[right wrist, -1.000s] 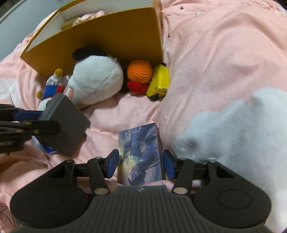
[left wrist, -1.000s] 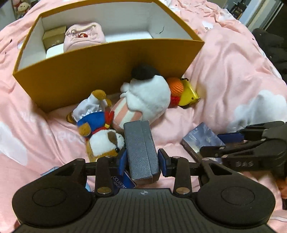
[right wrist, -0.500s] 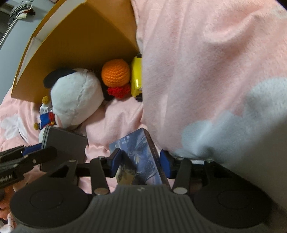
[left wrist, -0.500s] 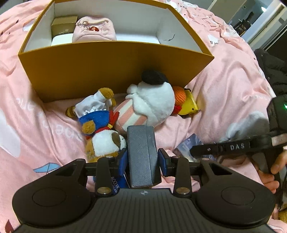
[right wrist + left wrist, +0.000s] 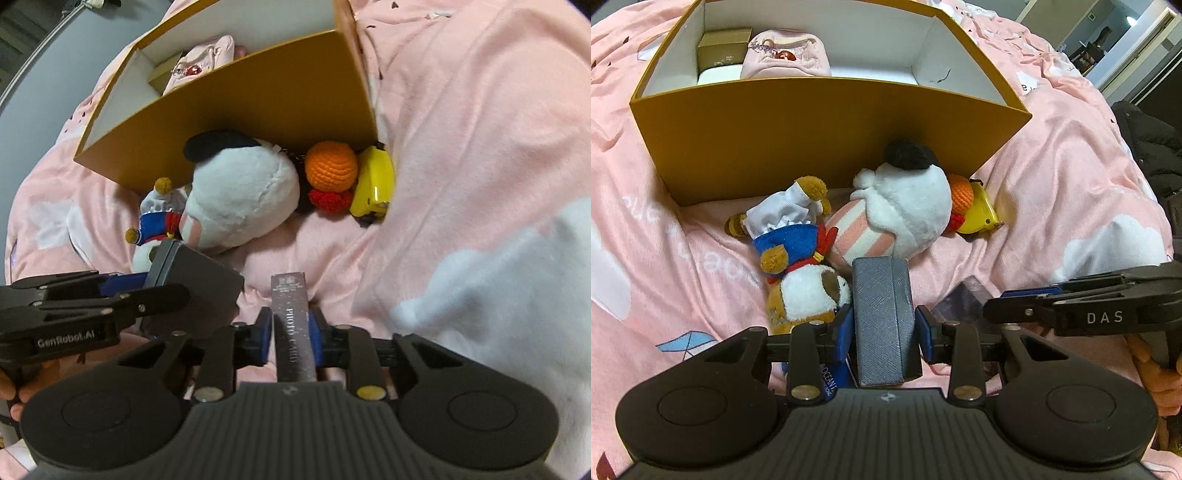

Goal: Organize objects
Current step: 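Carry the grey box with the left tool while the right carries the photo card over the box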

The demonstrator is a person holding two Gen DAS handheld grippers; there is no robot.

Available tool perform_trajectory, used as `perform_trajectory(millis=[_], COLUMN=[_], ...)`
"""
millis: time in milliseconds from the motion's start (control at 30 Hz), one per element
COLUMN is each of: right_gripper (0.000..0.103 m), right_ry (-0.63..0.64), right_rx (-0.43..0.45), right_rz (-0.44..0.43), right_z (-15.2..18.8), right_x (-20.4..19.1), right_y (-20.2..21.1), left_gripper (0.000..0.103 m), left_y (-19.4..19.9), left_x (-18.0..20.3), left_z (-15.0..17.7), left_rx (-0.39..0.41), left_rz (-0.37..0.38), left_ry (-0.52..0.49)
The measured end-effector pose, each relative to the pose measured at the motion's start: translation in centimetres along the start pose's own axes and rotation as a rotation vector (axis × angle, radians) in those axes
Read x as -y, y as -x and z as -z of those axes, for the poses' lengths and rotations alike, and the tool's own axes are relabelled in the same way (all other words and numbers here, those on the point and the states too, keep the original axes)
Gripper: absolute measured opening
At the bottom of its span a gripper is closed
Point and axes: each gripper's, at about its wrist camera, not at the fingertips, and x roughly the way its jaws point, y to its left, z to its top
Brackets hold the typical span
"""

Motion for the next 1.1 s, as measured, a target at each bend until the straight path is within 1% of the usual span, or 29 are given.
perform_trajectory(millis=[67,100,133,167,267,400,433,533,600,700,833,967,1100], right_gripper=[0.033,0.033,0.026,0.026,0.026,0.028,0.025,0.025,0.024,0.024,0.024,0.024,0.024], right_ry=[-0.01,-0.011,-0.014,-0.02,-0.008,0.027,0.025,0.02,0.016,0.022,0.033,0.04,0.056], right_rx=[-0.047,-0.068,-0.082,-0.085,-0.074,-0.034,-0.03,-0.022,-0.011,0.041,0.142,0.232,0.302], right_rz=[-0.012,-0.005,0.009,0.016,0.018,0.047,0.047,0.044,0.038,0.025,-0.005,-0.052,-0.096], right_z=[-0.3,-0.3,-0.4,-0.4,-0.3,-0.1,0.0,0.2,0.2,0.0,-1.3,-3.5,-6.7], right_x=[0.2,0.2,0.2,0.3,0.1,-0.4,-0.4,-0.3,-0.4,-0.6,-1.3,-2.2,-3.2], right_y=[-1.1,-1.7,-2.4,-2.7,-2.2,-0.6,-0.4,-0.2,0.1,2.2,5.9,8.9,10.9], left_gripper=[0.04,0.04,0.04,0.04,0.04,0.04,0.039,0.039,0.039,0.039,0.039,0.039,0.039], left_y=[0.0,0.0,0.0,0.0,0.0,0.1,0.2,0.9,2.0,4.1,7.1,9.9,11.1], left_x=[0.0,0.0,0.0,-0.1,-0.2,-0.2,-0.2,-0.5,-0.6,-0.7,-0.6,-0.6,-0.5], left_z=[0.0,0.1,0.1,0.1,0.2,0.2,0.2,0.1,-0.1,-0.7,-2.2,-4.9,-8.3], left_rx=[0.001,0.002,0.002,0.003,0.005,0.008,0.011,0.023,0.044,0.089,0.167,0.258,0.329], left_rz=[0.002,0.002,0.003,0.004,0.012,0.012,0.015,0.037,0.056,0.097,0.142,0.178,0.167], left_ry=[0.001,0.0,0.0,0.0,0.008,0.002,0.004,0.016,0.019,0.03,0.038,0.041,0.034])
